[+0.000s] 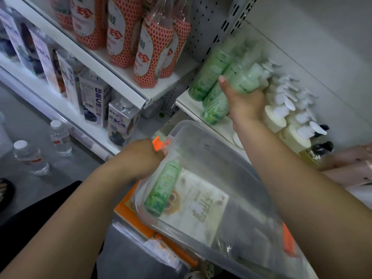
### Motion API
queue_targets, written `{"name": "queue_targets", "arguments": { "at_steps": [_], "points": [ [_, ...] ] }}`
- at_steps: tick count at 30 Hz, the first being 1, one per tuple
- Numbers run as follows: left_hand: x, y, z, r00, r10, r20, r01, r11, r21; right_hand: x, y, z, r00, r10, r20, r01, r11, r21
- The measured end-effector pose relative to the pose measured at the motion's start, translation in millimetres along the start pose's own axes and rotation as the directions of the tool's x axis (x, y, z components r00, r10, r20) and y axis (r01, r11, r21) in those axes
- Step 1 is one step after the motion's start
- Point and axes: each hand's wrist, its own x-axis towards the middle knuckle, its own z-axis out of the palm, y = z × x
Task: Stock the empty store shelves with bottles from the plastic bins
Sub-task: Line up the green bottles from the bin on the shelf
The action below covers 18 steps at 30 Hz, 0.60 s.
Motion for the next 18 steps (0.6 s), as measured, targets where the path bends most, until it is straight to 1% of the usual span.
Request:
{"name": "queue_targets", "arguments": {
  "at_steps": [3, 5, 7, 9, 10, 14, 18],
  "points": [
    [2.8, -1.1, 0.3, 1.0, -0.017, 0.007, 0.017, 0.999, -0.036, 3.3, 9.7, 8.8, 0.999, -0.037, -0.016, 0.036, 0.997, -0.064],
    [2.4, 0.1, -0.1, 1.0, -0.021, 0.008, 0.021, 0.999, -0.04, 6.4, 15.7, 11.8, 1.0, -0.026, 0.007, 0.026, 0.995, -0.092],
    [1.1, 1.6, -0.6, 1.0, -0.026, 0.007, 0.026, 0.999, -0.034, 8.6, 22.5, 11.0, 0.996, 0.048, 0.074, -0.041, 0.995, -0.087],
    [-0.1, 2.9, -0.3, 0.999, -0.033, 0.007, 0.033, 0.999, -0.034, 8.9, 31.5, 7.5, 0.975, 0.143, 0.168, -0.129, 0.987, -0.091],
    [-0.4, 3.3, 0.2, 0.999, -0.035, 0.004, 0.036, 0.999, -0.039, 8.7, 35.7, 6.0, 0.967, 0.169, 0.192, -0.152, 0.983, -0.1],
    [-3.0, 4.7, 1.3, 0.999, -0.041, -0.008, 0.04, 0.996, -0.078, 8.0, 43.3, 8.1, 0.978, 0.132, 0.161, -0.116, 0.988, -0.106],
    [-2.2, 3.2, 2.1, 0.999, -0.051, -0.009, 0.05, 0.995, -0.091, 4.7, 40.7, 22.2, 0.982, 0.129, 0.141, -0.11, 0.985, -0.129]
  ]
}}
